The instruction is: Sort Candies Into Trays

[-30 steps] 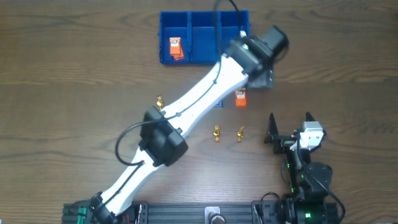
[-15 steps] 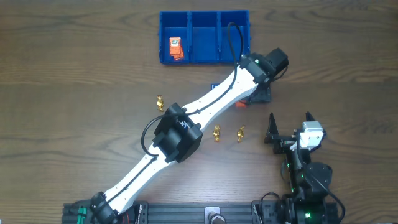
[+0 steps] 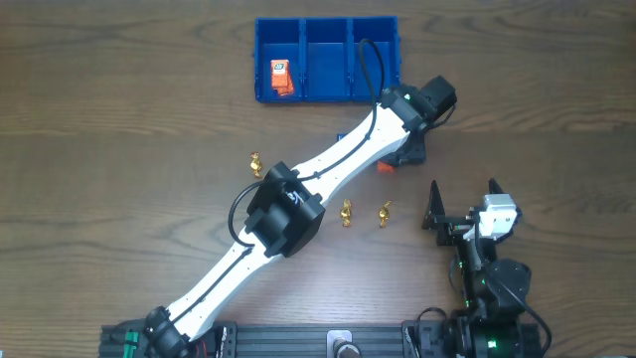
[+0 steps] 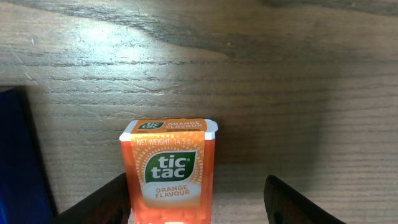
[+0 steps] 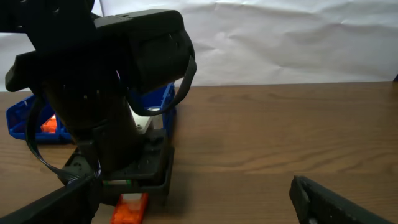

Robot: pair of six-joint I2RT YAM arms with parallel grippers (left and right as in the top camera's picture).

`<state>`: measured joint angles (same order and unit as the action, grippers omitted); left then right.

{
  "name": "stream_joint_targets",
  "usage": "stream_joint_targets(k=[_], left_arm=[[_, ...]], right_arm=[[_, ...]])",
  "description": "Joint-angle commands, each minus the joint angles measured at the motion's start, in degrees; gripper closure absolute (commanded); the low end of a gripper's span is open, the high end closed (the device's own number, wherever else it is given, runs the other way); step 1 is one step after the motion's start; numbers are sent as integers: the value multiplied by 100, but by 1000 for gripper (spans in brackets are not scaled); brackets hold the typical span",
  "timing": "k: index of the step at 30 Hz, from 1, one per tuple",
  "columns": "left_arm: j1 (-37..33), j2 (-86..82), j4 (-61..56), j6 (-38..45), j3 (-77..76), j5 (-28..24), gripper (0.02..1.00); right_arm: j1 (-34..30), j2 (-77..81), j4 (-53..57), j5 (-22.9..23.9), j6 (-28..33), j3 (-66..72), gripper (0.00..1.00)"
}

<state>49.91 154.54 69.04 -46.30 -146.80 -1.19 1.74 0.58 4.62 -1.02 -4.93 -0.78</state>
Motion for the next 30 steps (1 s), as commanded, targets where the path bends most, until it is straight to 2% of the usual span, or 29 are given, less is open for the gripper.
stream_joint_targets(k=[1, 5, 9, 12, 21, 30], left_arm=[[-57, 151, 20, -50, 13, 15, 332], [-83, 173, 37, -87, 46, 9, 404], [-90, 173, 37, -87, 46, 9, 533], [-118, 173, 46, -87, 48, 0, 579], [-164, 173, 35, -114, 267, -85, 599], [-188, 138, -76, -149, 367, -140, 671]], right_arm=[[46, -42, 9, 50, 72, 33, 3], [46, -42, 9, 50, 72, 33, 3], [46, -42, 9, 48, 72, 33, 3], [46, -42, 9, 50, 72, 33, 3], [46, -42, 9, 50, 72, 33, 3], [46, -42, 9, 48, 72, 33, 3]])
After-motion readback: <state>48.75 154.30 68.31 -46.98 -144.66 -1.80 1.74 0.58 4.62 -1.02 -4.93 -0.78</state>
